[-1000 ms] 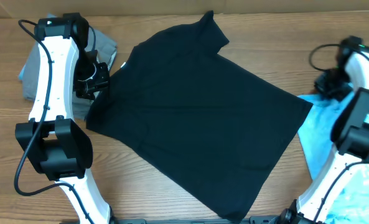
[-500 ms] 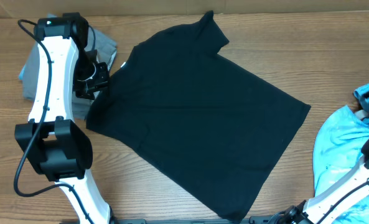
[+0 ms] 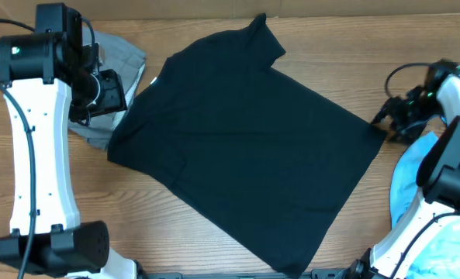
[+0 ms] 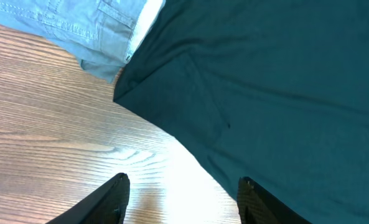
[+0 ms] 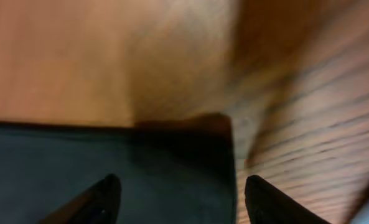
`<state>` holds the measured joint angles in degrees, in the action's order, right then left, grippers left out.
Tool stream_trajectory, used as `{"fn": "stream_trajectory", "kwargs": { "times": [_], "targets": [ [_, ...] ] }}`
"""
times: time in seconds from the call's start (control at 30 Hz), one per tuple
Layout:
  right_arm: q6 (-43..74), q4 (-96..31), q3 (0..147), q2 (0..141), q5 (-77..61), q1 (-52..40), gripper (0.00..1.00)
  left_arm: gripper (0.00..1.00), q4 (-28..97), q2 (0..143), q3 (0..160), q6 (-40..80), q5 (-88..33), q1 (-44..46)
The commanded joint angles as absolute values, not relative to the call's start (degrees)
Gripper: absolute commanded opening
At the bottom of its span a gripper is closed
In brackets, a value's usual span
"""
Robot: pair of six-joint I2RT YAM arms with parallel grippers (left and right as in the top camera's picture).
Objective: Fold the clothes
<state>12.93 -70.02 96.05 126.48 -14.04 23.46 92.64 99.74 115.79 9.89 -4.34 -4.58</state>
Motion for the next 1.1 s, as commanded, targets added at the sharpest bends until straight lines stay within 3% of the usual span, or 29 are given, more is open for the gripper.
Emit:
{"fn": "stream_trajectory", "kwargs": {
  "times": [0.0,0.13,0.17,0.3,0.43,0.47,0.5,0.53,0.63,0.9,1.07],
  "targets": [
    [15.6,-68.0,91.7,125.3,-10.7,22.9,0.54,0.59,92.6,98.9,116.2,8.8,-5.0,-4.3],
    [16.6,-62.7,89.7,125.3,-10.7,22.9,0.09,0.59,92.4,98.9,116.2,8.7,-5.5,-4.1],
    [16.6,-60.0,89.7,125.3,-10.7,22.9,0.04,0.6,92.2,98.9,116.2,8.8,-5.7,-4.1],
    [17.3,-47.8,91.7,125.3,-10.7,23.5,0.04,0.6,91.4,98.9,116.2,8.8,-5.7,-4.1],
    [19.6,-44.1,98.9,125.3,-11.2,25.2,0.04,0.6,91.5,98.9,116.2,8.8,-6.0,-4.1],
    [19.5,-44.2,100.5,125.3,-12.0,25.4,0.15,0.6,91.5,98.9,116.2,8.8,-6.1,-4.1],
    [18.7,-44.8,102.3,125.3,-13.6,25.5,0.51,0.61,91.5,98.9,116.2,8.8,-6.0,-4.1],
    [16.8,-45.7,103.8,125.3,-15.3,25.5,0.7,0.61,91.5,98.9,116.2,8.8,-6.0,-4.1],
    [15.1,-51.4,109.0,124.8,-17.8,25.5,0.76,0.61,91.9,98.9,116.2,8.8,-6.0,-4.1],
    [14.5,-68.3,120.0,117.4,-24.1,25.2,0.77,0.52,93.9,96.7,116.2,8.8,-4.5,-4.1],
    [12.8,-74.9,120.1,106.5,-24.1,23.5,0.77,0.58,94.3,92.3,116.2,9.5,1.7,-4.2]
  ]
}}
